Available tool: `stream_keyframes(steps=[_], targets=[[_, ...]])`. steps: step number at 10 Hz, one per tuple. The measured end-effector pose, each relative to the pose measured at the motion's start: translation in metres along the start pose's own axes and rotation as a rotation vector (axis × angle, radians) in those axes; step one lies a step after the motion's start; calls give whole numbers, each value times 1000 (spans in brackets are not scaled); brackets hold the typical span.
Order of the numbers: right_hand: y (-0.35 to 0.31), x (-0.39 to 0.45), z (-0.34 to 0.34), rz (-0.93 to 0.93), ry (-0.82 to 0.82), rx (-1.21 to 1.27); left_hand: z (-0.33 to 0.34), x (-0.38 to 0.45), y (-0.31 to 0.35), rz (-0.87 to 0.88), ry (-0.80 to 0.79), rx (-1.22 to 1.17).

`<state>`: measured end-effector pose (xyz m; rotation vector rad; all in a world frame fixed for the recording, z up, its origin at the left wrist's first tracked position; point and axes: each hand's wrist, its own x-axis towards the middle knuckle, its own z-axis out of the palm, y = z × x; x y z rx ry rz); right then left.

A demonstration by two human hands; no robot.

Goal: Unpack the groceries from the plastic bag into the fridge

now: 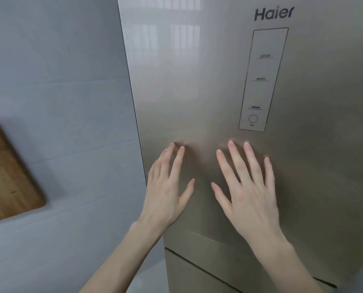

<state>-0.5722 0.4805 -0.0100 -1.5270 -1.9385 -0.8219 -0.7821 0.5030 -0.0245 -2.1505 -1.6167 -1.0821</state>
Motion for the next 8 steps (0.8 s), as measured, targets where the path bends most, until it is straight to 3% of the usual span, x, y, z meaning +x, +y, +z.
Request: stream_keyframes(steps=[5, 7, 8], targets=[[-1, 17, 51, 48, 45, -166, 56, 41, -28, 78, 59, -36], [-20, 29, 59, 135, 287, 98, 41, 41, -44, 151, 30, -47], [-25, 42, 52, 74, 360, 243, 21, 37, -47, 90, -1, -59]])
